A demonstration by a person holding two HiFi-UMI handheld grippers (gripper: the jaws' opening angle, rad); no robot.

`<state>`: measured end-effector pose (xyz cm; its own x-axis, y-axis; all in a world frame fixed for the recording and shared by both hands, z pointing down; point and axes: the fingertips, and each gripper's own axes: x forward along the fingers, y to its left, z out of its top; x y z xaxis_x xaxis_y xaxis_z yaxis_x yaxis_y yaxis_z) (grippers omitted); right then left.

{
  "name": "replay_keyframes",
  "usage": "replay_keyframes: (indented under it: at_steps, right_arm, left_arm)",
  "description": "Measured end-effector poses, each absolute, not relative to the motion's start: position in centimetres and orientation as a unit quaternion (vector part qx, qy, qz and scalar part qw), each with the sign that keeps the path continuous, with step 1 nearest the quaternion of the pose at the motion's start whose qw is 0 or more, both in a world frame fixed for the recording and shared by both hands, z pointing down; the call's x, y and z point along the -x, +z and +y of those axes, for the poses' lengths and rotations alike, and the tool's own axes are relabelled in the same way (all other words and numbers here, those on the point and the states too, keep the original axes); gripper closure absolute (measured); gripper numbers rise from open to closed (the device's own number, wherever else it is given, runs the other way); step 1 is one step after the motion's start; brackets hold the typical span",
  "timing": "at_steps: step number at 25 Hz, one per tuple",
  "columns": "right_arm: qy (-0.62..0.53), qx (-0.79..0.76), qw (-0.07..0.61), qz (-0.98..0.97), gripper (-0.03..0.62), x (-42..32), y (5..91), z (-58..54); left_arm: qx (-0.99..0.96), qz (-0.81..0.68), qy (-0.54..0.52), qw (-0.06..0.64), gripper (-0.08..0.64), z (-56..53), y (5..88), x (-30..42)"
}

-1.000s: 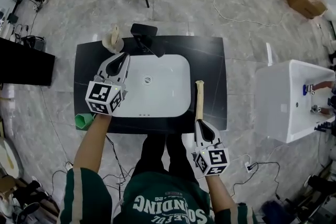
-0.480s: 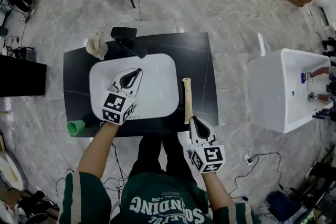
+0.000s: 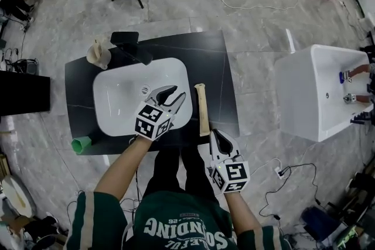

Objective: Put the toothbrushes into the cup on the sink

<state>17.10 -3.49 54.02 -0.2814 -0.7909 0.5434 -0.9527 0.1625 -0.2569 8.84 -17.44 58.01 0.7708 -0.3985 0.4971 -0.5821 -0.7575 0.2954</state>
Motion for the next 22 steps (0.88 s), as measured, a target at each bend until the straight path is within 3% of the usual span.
replay_keyframes:
  at_steps: [9, 22]
  right_arm:
    - [0.288, -0.579, 0.141, -0.75, 0.549, -18.9, 54.1, -3.3]
    - [0.282, -0.563, 0.155, -0.761, 0.549, -21.0, 54.3, -2.2]
  left_arm:
    - [-0.858, -0.266, 0.225, 0.378, 0.411, -16.1, 62.1, -13.8]
    - [-0.765, -0.302, 0.198, 0.533, 0.393, -17.2, 66.0, -16.7]
